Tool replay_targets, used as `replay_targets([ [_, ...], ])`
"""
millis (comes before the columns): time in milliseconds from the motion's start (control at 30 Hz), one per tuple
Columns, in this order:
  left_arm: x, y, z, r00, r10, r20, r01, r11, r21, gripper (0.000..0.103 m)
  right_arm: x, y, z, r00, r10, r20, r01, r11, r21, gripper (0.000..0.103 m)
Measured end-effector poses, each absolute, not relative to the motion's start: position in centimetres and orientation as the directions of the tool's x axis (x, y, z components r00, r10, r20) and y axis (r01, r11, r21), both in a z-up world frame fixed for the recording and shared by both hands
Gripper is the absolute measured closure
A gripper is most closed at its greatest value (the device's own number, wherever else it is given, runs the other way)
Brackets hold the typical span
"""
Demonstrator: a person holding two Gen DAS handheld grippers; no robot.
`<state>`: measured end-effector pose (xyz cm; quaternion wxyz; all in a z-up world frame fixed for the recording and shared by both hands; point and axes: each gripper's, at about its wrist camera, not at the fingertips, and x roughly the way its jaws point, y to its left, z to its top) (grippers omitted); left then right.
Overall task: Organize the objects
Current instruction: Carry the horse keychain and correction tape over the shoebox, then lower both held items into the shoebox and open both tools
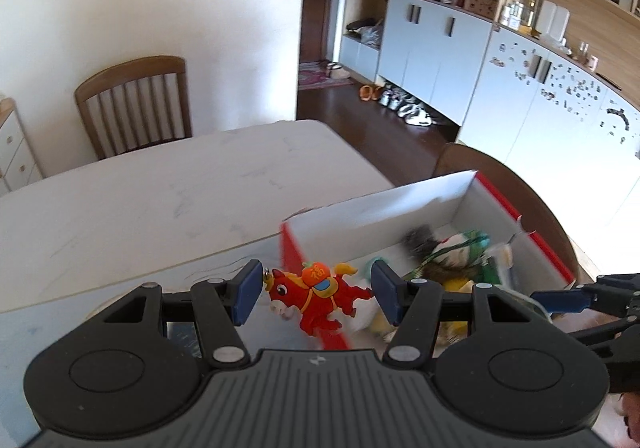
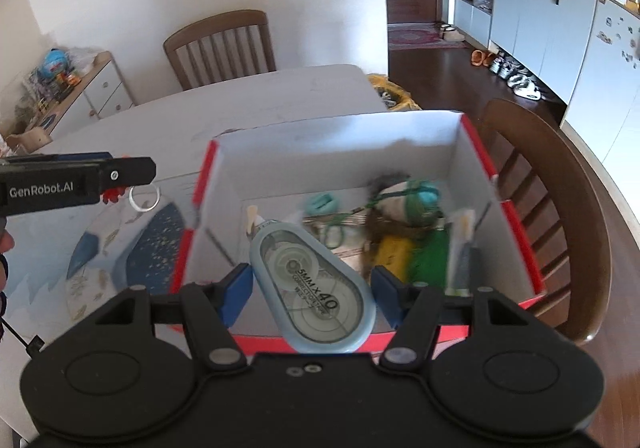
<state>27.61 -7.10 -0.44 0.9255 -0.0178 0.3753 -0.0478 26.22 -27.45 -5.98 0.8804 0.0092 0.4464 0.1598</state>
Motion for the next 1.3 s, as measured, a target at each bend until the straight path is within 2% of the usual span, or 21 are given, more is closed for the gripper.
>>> replay_targets([
  [300, 31.7, -11.1, -0.4, 0.698, -0.143, -0.702, 0.128, 0.989, -0.075, 0.044, 28.7, -29.4, -7.0, 0.557, 0.260, -0.789, -0.292, 0.950, 0.107, 0.039],
  [567, 35.1, -13.4, -3.9, 0.647, -0.110, -0.755, 0.116, 0.992, -0.045, 0.043, 30.3, -28.8, -9.0, 0.540, 0.230, -0.810, -0.348, 0.937, 0.035, 0.039],
  [833, 36.5, -15.0, -7.8, 0.594, -0.080, -0.800, 0.159, 0.987, 0.019, 0.043, 30.9, -27.9, -11.5, 0.505, 0.222, -0.834, -0.423, 0.906, -0.015, 0.039],
  [1300, 36.5, -15.4, -11.0, 0.528, -0.083, -0.845, 0.185, 0.983, 0.019, 0.043, 31.1, -27.3, -13.5, 0.498, 0.212, -0.841, -0.497, 0.864, -0.076, 0.039],
])
